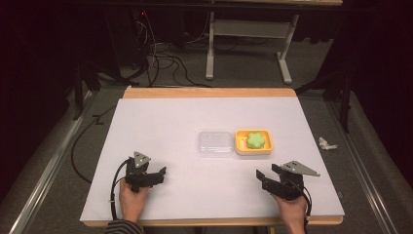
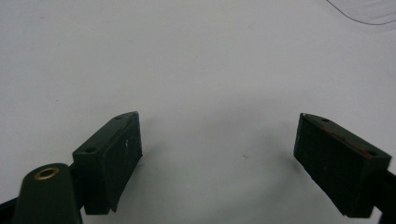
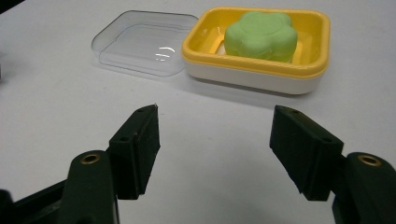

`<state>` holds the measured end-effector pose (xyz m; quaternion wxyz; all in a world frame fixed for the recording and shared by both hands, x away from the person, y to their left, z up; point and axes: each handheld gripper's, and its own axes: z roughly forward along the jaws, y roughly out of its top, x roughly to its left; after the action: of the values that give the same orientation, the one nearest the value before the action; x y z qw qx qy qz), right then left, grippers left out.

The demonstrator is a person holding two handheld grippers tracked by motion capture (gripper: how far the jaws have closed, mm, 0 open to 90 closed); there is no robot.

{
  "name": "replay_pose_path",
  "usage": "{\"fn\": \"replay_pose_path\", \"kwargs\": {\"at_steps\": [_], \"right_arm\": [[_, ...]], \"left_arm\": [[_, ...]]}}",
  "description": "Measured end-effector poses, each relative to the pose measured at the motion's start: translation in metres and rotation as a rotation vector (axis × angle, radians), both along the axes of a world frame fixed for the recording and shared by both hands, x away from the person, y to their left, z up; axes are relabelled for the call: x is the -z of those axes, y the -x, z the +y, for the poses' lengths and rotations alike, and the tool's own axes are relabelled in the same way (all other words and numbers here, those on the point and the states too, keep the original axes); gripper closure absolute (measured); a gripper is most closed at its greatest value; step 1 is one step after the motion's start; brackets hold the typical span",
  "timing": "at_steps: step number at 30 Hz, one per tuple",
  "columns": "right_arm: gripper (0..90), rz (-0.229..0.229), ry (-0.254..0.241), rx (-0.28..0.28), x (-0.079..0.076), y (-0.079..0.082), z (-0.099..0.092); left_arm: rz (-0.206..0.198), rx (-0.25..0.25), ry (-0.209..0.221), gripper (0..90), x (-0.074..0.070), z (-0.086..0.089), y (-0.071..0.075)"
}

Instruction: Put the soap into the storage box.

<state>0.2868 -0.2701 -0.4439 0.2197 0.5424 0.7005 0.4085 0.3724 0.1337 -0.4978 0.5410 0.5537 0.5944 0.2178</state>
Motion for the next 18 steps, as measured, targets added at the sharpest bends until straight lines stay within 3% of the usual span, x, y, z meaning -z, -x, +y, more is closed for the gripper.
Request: {"fn": "replay_pose_path", "kwargs": {"at_steps": [18], "right_arm": [[33.9, 0.022, 0.051, 0.002, 0.015, -0.015, 0.005]], "left_arm": [[0.002, -0.001, 0.003, 15.8, 0.000, 0.000, 0.000]]}}
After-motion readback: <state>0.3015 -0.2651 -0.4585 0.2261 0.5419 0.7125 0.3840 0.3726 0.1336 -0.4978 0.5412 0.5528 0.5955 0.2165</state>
